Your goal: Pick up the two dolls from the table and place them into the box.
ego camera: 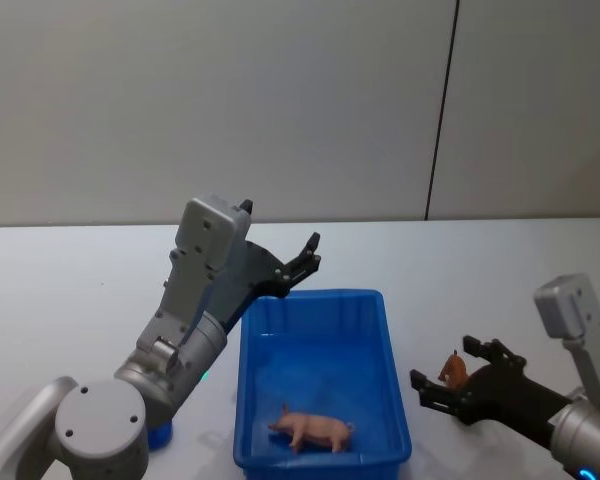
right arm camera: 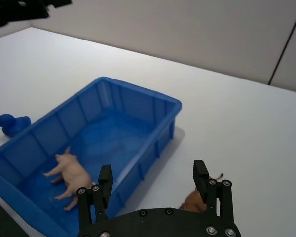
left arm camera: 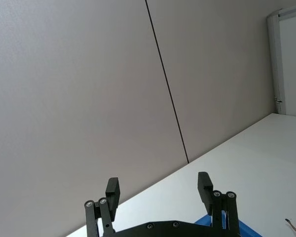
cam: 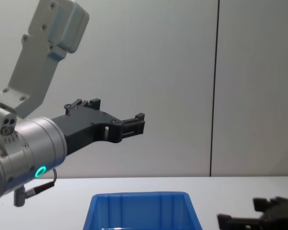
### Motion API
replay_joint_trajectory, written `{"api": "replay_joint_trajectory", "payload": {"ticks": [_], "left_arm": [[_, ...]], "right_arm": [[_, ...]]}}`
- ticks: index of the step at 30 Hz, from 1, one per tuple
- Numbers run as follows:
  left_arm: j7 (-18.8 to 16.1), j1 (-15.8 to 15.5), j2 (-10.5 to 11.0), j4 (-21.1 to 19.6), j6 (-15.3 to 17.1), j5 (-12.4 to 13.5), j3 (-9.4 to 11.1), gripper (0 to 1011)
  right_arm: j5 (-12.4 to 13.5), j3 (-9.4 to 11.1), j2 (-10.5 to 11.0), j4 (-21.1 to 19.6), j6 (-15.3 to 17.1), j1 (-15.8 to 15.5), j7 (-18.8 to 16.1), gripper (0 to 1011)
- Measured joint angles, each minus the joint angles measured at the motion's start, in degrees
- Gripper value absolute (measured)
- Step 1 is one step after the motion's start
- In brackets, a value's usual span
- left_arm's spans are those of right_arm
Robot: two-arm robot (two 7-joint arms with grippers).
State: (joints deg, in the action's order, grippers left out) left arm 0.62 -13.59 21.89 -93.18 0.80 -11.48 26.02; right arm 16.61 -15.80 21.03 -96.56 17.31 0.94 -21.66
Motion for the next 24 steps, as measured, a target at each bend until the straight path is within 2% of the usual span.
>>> {"api": "replay_joint_trajectory", "payload": {"ticks": [9, 20, 24], "left_arm": [[0.00, 0.00, 0.00, 0.00, 0.00, 0.00, 0.00, 1001], [0.00, 0.00, 0.00, 0.00, 0.00, 0.00, 0.00, 1001], [0.00, 0.00, 0.00, 0.00, 0.00, 0.00, 0.00, 1001]], "right_arm": [[0.95, 0.64, 0.71, 2.30, 1.64, -0.61, 2.42, 1001], [-0.43, 0.27, -0.05, 6.57, 1.90, 0.32, 4.17, 1001], [-0.74, 0.12, -0.32, 7.49, 1.91, 0.61, 4.52, 941]]}}
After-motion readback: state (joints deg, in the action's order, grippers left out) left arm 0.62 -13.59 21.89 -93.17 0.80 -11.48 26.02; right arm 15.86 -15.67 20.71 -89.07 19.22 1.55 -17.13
